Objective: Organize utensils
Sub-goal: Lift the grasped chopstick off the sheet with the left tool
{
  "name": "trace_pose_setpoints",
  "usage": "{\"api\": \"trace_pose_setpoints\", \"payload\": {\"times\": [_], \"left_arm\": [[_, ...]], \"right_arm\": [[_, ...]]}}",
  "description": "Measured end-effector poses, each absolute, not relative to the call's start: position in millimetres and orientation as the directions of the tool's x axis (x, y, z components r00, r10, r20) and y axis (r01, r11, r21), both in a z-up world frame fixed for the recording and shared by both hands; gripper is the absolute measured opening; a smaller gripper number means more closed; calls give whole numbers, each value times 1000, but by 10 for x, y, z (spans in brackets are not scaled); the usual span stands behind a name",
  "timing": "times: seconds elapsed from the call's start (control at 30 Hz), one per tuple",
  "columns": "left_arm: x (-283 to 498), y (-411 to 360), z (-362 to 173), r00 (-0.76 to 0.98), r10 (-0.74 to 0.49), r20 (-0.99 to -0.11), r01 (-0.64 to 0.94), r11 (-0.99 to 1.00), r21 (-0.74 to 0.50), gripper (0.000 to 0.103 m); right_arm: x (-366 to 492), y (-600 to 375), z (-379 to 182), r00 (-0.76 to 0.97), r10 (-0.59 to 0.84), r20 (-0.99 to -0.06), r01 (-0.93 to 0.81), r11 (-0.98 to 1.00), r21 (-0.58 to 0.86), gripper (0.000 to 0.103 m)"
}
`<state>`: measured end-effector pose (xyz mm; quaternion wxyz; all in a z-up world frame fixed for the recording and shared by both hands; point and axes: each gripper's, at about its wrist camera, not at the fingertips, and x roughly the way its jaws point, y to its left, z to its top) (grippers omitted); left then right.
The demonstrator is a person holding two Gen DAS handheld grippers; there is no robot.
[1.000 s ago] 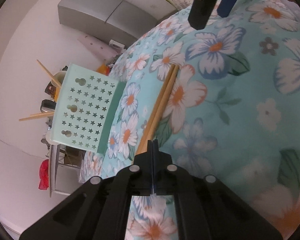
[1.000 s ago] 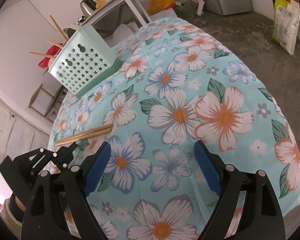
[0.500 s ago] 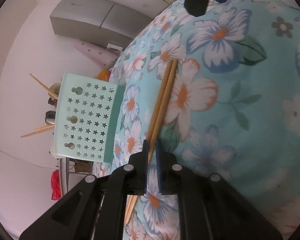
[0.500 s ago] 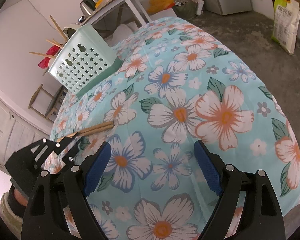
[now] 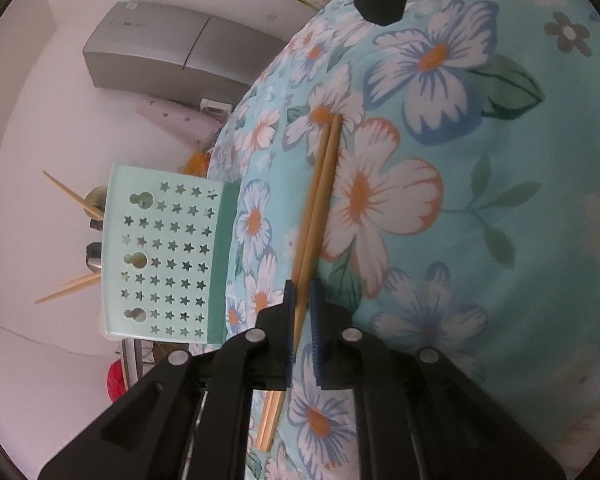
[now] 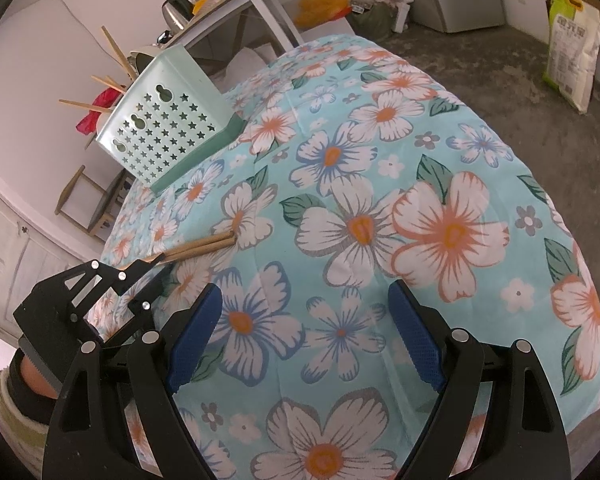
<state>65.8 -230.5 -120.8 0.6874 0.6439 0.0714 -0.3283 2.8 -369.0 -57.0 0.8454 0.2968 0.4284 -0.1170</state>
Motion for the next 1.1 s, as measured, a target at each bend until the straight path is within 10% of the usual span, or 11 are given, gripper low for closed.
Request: {"api": "trace_pose_setpoints", "payload": {"times": [0.53, 0.77, 1.1], "left_arm": [[116, -1839, -1072, 755, -323, -570, 579, -79, 812, 7], [62, -1907, -1005, 746, -378, -548, 560, -90, 824, 27], [337, -2172, -1047, 683, -401, -610, 599, -171, 782, 31]], "right_arm": [[33, -3679, -574, 607, 55, -792, 448, 800, 399, 81], [30, -3677, -574, 607, 54, -793, 448, 801, 398, 81], [32, -3670, -576, 607, 53, -793, 448, 801, 397, 81]]}}
